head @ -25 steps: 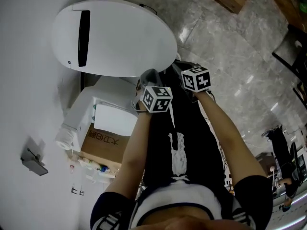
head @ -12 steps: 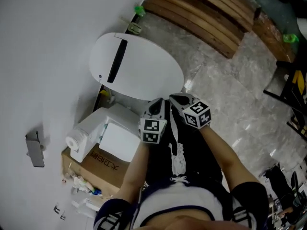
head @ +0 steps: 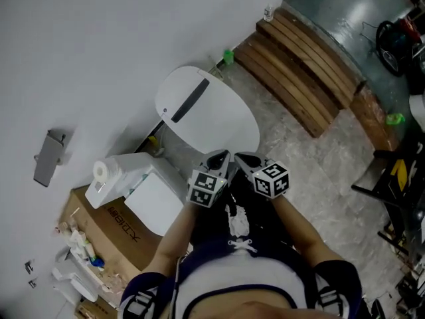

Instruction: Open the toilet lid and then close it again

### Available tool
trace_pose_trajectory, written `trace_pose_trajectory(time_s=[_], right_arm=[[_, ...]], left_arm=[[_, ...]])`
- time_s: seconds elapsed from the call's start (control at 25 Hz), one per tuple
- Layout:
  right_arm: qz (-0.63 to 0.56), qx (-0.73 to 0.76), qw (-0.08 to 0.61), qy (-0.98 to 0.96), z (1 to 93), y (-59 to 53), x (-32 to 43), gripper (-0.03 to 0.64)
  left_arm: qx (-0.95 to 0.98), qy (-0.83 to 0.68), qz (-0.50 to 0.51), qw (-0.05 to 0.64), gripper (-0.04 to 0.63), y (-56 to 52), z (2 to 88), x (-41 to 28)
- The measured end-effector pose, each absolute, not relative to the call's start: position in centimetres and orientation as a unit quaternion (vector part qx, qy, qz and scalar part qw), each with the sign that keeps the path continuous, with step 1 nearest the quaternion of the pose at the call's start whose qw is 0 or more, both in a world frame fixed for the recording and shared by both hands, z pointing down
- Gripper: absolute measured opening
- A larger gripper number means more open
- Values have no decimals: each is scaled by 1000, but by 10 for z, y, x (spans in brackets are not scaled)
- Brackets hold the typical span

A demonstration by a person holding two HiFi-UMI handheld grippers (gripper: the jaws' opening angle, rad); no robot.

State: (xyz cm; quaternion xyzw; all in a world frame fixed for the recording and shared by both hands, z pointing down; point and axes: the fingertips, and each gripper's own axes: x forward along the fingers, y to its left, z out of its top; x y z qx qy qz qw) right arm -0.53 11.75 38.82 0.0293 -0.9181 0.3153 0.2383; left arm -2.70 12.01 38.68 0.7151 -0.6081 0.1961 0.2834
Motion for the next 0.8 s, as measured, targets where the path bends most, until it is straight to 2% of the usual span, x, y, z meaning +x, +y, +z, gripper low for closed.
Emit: trace_pose_trajectory(time_s=[0.8], right_arm=[[254,10,222,-941,347,144,-4,9]], left_arm=[[719,-622,151,270,6,156,351,-26]])
